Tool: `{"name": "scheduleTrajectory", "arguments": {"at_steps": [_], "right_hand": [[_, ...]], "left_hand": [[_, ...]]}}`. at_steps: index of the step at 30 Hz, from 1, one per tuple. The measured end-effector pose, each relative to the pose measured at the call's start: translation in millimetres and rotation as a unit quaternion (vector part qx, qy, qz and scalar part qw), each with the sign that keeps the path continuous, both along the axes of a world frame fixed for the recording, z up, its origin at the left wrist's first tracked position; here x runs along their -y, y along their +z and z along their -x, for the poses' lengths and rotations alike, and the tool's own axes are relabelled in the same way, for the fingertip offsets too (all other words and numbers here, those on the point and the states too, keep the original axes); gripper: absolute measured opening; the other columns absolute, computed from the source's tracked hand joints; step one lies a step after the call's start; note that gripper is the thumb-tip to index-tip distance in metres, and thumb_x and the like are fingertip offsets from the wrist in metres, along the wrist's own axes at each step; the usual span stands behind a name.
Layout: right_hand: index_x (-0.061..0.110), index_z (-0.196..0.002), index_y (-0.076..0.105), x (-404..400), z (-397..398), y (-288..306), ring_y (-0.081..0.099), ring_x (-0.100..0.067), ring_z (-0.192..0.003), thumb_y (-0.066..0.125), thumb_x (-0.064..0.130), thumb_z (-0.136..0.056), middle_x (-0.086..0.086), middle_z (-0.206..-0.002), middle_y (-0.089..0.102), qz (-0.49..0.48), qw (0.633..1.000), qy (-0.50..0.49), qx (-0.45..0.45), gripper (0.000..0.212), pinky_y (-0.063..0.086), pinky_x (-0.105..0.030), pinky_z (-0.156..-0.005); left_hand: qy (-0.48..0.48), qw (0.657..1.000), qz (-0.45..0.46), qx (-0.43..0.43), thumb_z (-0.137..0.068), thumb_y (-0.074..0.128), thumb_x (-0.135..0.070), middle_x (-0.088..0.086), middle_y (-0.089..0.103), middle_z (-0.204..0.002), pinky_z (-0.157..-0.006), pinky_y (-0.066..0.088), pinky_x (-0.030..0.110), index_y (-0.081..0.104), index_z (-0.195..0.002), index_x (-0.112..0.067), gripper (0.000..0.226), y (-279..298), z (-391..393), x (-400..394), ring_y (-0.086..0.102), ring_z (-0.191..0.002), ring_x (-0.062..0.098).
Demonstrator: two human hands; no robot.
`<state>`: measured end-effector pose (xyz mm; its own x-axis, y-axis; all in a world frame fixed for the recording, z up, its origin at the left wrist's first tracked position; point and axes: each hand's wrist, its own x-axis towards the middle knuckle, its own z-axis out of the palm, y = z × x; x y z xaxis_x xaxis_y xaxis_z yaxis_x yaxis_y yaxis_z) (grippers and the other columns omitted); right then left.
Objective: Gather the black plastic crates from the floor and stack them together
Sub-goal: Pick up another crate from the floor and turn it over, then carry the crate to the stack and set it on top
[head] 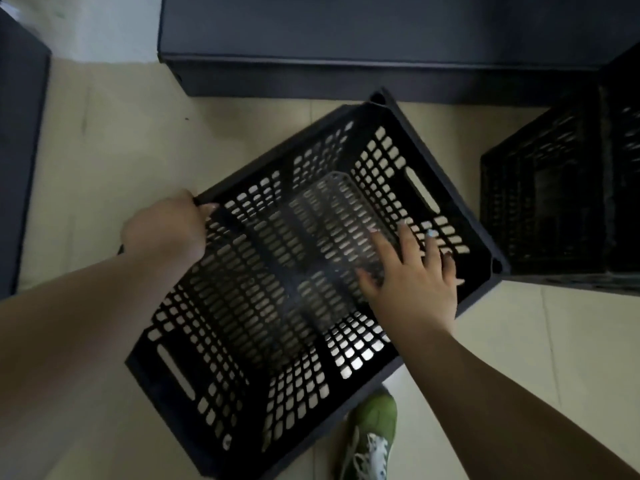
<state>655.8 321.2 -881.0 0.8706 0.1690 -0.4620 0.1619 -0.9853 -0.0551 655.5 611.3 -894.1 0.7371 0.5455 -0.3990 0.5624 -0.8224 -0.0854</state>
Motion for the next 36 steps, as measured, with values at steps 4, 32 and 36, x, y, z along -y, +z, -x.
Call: {"name": "scheduleTrajectory", "arguments": {"at_steps": [4,32,36], "right_hand": [[0.041,-0.151,0.009,-6,4,-7,-0.004,-0.031,-0.147,0.027,0.06,-0.095,0.003,-0.162,-0.001,-0.002,1.0,-0.004,-0.013,0.062,0.005,-0.051,-0.118],[0.025,-0.151,-0.001,57,-24,-45,0.051,-0.029,-0.109,0.057,-0.007,-0.081,-0.011,-0.151,0.008,0.003,0.968,-0.251,-0.028,0.096,0.048,-0.04,-0.08],[0.021,-0.152,-0.001,64,-24,-29,0.051,-0.027,-0.105,0.052,-0.014,-0.08,-0.012,-0.142,0.016,0.0,0.97,-0.242,-0.037,0.095,0.048,-0.038,-0.084]], "left_hand": [[0.062,0.998,0.014,-0.023,-0.1,0.03,-0.045,0.02,0.061,-0.104,-0.069,0.038,0.038,0.051,-0.108,-0.008,0.043,-10,22,9,0.059,-0.096,0.039],[-0.037,0.994,0.095,0.05,-0.076,0.065,-0.061,0.012,0.027,-0.129,-0.087,0.045,0.044,-0.008,-0.15,-0.034,0.107,-37,-35,75,0.039,-0.116,0.03],[-0.032,0.99,0.129,0.041,-0.075,0.068,-0.058,0.011,0.028,-0.126,-0.088,0.044,0.043,-0.013,-0.148,-0.037,0.112,-19,-39,76,0.039,-0.114,0.03]]}}
